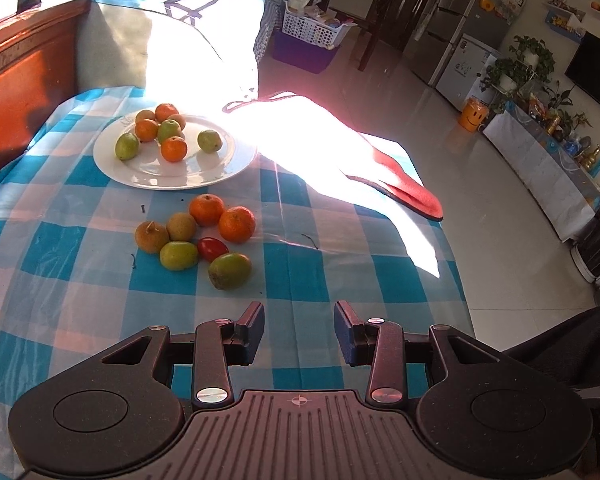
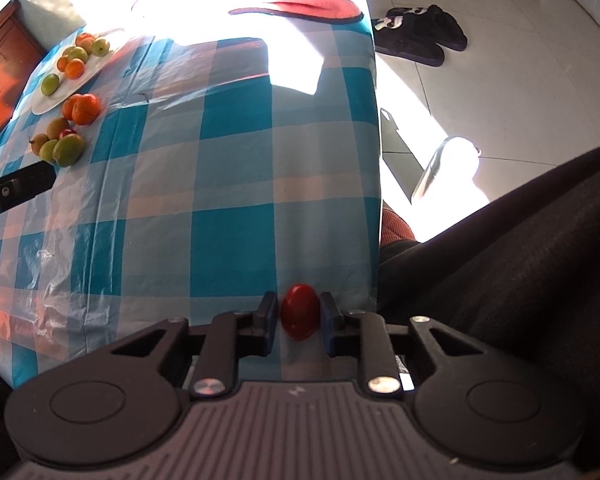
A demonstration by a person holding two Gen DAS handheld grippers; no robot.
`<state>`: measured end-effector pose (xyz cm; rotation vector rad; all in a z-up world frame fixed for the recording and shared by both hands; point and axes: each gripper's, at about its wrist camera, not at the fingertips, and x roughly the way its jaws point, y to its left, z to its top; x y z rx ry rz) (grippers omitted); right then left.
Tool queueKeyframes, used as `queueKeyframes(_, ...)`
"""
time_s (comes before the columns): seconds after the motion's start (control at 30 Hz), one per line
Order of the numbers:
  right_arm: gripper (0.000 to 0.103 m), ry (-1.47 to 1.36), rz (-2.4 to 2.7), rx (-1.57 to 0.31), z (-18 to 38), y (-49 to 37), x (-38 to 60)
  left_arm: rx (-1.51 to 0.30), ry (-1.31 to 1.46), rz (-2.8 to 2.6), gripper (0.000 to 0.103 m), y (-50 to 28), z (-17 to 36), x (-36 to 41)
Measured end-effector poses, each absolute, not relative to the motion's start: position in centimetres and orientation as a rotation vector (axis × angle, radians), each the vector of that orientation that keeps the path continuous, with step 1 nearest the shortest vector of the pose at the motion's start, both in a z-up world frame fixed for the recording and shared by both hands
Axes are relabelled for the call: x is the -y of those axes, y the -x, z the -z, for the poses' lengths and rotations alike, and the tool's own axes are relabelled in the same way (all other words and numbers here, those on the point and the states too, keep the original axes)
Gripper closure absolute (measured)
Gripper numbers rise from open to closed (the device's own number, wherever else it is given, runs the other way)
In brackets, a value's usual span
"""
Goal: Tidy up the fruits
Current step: 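Lift the red fruit with the right tool while the left tool reaches a brown fruit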
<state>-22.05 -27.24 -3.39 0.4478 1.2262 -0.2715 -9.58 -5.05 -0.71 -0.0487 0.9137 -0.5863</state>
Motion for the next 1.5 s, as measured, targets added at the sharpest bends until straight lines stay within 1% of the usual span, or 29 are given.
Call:
queueKeyframes(0.2,0.082,-0.465,0.218,-1.208,3.1,21.1,26.7,-0.965,0.123,0.436,0.066,7.1,1.3,2.2)
queueKeyframes(0.43,0.082,-0.432,0.073,-1.135,1.7,16.9,25.3,-0.952,0.041,0.378,0.066,5.3,1.4,1.4)
queueKeyframes(0.63,0.082,-0.39,-0.05,-1.071,0.6,11.8,24.4,-0.94,-0.045,0.416,0.066,3.5,2.3,2.0)
queueKeyframes(0.97,0.082,-0.371,-0.231,-0.973,0.1,5.0,23.1,-0.912,-0.061,0.473,0.066,0.0,3.0,2.0)
queueKeyframes(1.23,0.082,-0.339,-0.291,-0.925,-0.1,1.7,22.3,-0.931,-0.079,0.465,0.066,-1.3,3.9,2.4)
queueKeyframes(1.5,0.082,-0.37,-0.292,-0.924,0.3,-0.5,22.9,-0.957,-0.063,0.467,0.066,-1.3,3.6,1.7)
